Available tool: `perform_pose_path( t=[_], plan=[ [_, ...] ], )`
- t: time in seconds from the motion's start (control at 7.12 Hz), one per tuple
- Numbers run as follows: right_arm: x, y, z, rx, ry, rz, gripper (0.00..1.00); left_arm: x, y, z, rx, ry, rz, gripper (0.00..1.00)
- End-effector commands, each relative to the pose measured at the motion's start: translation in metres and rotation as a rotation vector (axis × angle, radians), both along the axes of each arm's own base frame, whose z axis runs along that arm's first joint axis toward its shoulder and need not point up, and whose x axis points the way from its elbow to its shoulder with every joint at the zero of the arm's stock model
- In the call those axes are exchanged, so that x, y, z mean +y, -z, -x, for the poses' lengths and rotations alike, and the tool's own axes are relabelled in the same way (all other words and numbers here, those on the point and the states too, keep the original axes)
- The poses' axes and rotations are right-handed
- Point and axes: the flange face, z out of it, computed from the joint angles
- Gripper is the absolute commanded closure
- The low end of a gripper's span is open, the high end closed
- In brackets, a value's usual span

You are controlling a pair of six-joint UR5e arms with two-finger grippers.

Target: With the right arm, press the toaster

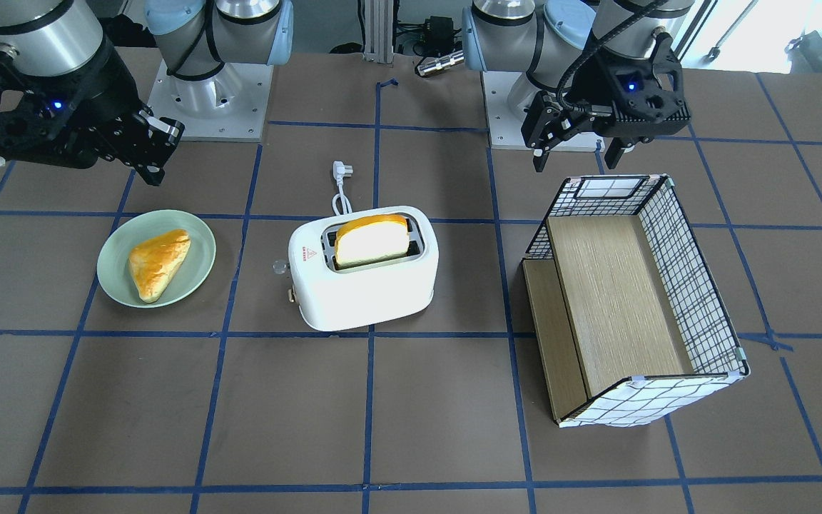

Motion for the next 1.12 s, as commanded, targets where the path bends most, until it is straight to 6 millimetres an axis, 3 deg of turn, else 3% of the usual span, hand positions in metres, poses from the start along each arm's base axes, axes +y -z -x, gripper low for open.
perform_pose_path(
  t=[0.0,0.14,0.98],
  plan=[
    [-0.0016,-0.0011,-0.0170,0.052,-0.018,0.031,0.35,0.0000,0.0000,0.0000,0.000,0.000,0.000,0.00],
    [-0.0056,-0.0024,-0.0182,0.040,-0.041,0.069,0.00,0.0000,0.0000,0.0000,0.000,0.000,0.000,0.00],
    [-0.0089,-0.0025,-0.0176,0.038,-0.079,0.098,0.00,0.0000,0.0000,0.0000,0.000,0.000,0.000,0.00]
  ],
)
